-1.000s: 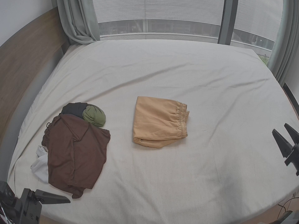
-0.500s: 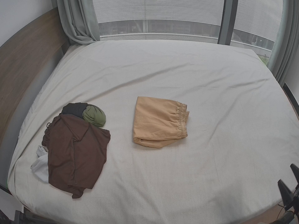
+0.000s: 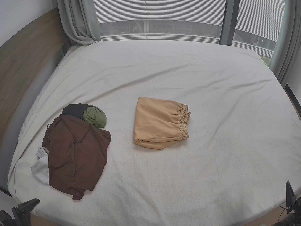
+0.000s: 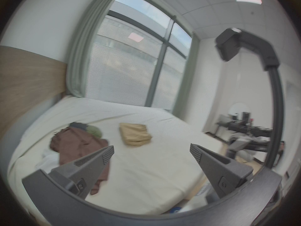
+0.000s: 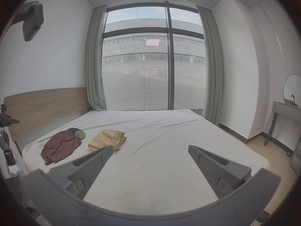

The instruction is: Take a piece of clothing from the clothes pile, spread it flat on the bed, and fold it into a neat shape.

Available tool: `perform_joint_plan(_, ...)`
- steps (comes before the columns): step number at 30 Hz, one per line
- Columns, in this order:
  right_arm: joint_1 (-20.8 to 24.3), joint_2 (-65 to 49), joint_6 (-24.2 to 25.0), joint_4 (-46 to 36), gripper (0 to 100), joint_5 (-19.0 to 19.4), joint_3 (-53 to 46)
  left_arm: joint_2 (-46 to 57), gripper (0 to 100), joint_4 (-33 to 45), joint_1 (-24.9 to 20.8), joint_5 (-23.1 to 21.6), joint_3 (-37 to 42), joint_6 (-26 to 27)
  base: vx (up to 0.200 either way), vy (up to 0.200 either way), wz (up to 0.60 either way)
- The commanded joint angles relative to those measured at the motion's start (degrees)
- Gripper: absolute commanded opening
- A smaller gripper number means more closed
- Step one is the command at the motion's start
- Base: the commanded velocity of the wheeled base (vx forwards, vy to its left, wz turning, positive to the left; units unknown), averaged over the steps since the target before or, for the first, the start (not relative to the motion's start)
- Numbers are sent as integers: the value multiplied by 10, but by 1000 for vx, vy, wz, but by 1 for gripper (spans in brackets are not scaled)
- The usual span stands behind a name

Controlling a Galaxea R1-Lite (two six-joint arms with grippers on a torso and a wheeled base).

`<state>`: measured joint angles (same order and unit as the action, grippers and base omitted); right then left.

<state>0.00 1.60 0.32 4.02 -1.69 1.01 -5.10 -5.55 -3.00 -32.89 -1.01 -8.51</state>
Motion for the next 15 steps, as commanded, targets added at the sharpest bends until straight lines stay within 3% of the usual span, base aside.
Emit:
perform_joint_plan(1,-1,-14,23,-1,100,-31,-10,47,100,14,35,157,9,42,0,0,0)
perform_joint_plan(5,0,-15,22,-1,100,-28,-10,47,100,12,35,194,9,43,0,0,0)
perform_joint_plan(7,0,-15,21,0,100,-5,-10,47,100,13,35,212,9,46,0,0,0)
perform_joint_plan(8,-1,-15,18,2,100,13,-10,47,100,13,35,231,9,48,0,0,0)
perform_joint_plan(11,-2,-14,14,3,100,17,-10,47,100,22,35,281,9,68,0,0,0)
perform_joint_plan(15,-2,-14,-5,1,100,13,-10,46,100,23,34,287,9,82,0,0,0)
